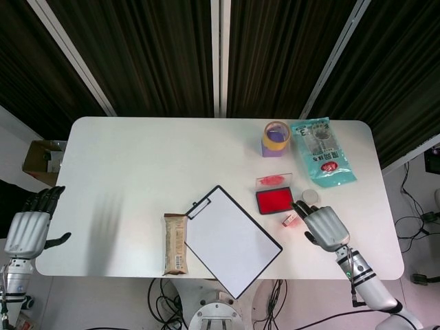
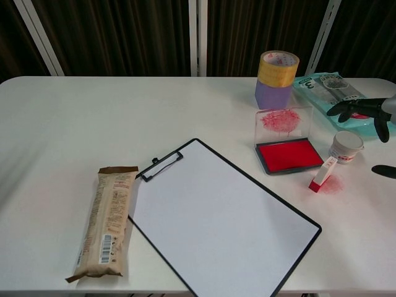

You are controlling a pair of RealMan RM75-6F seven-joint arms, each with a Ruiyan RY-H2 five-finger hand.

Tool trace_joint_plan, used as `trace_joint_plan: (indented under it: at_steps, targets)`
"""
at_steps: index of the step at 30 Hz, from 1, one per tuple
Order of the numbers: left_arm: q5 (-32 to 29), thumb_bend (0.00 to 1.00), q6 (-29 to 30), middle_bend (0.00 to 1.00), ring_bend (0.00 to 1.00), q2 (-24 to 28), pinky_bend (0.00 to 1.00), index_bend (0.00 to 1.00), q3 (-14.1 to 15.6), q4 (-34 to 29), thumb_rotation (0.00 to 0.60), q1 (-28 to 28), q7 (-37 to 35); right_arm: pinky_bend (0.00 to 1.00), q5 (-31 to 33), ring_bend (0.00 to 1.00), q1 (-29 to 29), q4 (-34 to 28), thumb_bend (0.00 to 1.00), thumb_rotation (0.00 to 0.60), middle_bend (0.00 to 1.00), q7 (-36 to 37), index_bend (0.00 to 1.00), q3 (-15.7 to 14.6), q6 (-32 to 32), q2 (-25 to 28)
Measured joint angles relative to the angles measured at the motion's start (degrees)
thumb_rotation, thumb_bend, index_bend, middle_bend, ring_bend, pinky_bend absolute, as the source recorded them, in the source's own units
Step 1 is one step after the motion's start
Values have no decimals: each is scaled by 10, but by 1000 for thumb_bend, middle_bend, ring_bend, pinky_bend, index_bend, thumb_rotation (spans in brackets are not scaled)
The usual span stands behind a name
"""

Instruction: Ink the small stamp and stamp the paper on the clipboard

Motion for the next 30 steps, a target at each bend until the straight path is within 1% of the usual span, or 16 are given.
trace_joint_plan:
  at_steps: [4, 9, 19, 26, 30]
  targets:
    - [-3, 0, -2, 108, 99, -2, 184, 70, 1, 7, 600, 1, -5, 898, -1, 661, 19, 36, 177, 600, 285, -3, 278, 1, -18, -27]
    - [-5, 0, -7, 108, 99, -8, 184, 70, 1, 15, 600, -1, -10, 898, -3, 663, 42, 84, 177, 600, 315, 15, 334, 0, -38, -50]
    - [-5, 0, -12, 108, 99, -12, 184, 70, 1, 20, 600, -4, -12, 901, -25, 669, 70, 174, 176, 600, 372, 76, 435, -9, -39, -100]
    - [-7, 0, -14, 108, 99, -13, 184, 71, 1, 21, 600, -4, -12, 907, -26, 681, 80, 216, 182, 600, 399, 116, 461, -16, -35, -123]
    - [-10, 0, -14, 108, 99, -13, 184, 70, 0, 19, 600, -4, -7, 908, -24, 681, 86, 228, 213, 600, 408, 122, 461, -20, -36, -130]
